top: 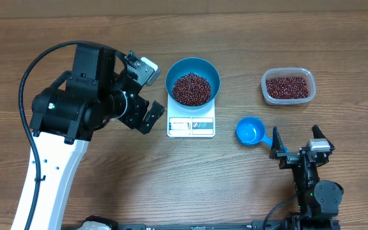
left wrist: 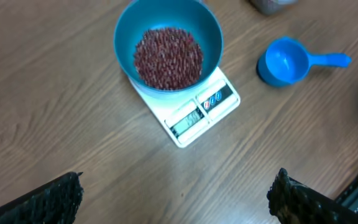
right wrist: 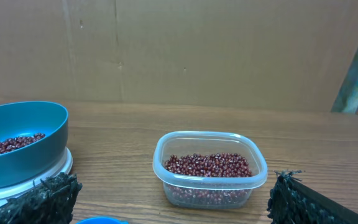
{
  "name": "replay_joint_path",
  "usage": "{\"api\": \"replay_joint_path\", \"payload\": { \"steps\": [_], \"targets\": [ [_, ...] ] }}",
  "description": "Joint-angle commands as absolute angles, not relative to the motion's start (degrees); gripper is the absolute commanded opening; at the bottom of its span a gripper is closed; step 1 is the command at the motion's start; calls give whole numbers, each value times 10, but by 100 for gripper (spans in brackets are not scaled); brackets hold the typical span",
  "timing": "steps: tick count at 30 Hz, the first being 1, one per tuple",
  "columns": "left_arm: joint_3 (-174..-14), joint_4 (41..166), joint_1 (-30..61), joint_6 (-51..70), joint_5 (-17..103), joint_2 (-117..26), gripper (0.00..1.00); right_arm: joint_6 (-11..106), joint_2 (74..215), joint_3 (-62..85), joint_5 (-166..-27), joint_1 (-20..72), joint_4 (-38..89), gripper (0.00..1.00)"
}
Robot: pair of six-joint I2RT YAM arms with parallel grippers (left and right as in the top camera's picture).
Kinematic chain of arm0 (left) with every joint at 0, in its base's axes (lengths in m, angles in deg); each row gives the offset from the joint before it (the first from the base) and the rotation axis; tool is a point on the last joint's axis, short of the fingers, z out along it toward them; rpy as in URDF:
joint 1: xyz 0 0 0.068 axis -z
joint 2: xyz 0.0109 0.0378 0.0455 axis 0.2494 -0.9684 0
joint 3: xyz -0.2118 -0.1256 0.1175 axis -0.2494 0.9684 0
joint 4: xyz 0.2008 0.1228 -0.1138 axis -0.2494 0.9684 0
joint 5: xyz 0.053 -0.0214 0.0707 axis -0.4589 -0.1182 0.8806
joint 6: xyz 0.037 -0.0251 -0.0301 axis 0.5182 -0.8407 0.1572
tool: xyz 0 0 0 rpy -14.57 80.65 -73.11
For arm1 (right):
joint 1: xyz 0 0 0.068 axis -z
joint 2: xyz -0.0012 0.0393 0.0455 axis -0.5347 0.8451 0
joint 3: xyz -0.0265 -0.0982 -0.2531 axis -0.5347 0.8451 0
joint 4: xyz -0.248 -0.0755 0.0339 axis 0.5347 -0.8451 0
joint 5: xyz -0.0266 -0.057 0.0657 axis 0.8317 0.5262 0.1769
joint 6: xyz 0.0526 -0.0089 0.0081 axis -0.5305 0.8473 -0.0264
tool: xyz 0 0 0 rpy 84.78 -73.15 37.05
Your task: Scoop item into bowl and weigh 150g on scale
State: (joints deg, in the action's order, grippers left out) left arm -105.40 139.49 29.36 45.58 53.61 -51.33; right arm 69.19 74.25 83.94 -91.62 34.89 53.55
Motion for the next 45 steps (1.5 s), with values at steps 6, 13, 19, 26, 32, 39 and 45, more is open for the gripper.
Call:
{"api": "replay_joint_path", "payload": {
  "steps": [6,13,19,26,32,39,45],
  "targets": [
    [-975,1269,295,240,592,-420,100,688,737,846,-915,345,537,100],
    [-754,1121,295,98,592,-283,100,688,737,846,-915,345,537,100],
    [-630,1129,295,44,582,-172,100,688,737,846,-915,345,537,100],
    [-523,1166,295,44,515,-36,100,688,737,846,-915,345,537,100],
    [-439,1166,295,96,515,81,100,688,737,846,-915,345,537,100],
    [-328,1110,295,139,510,175,100,688,737,846,-915,345,537,100],
    [-267,1069,295,180,507,251,100,688,737,846,-915,345,537,100]
  ]
}}
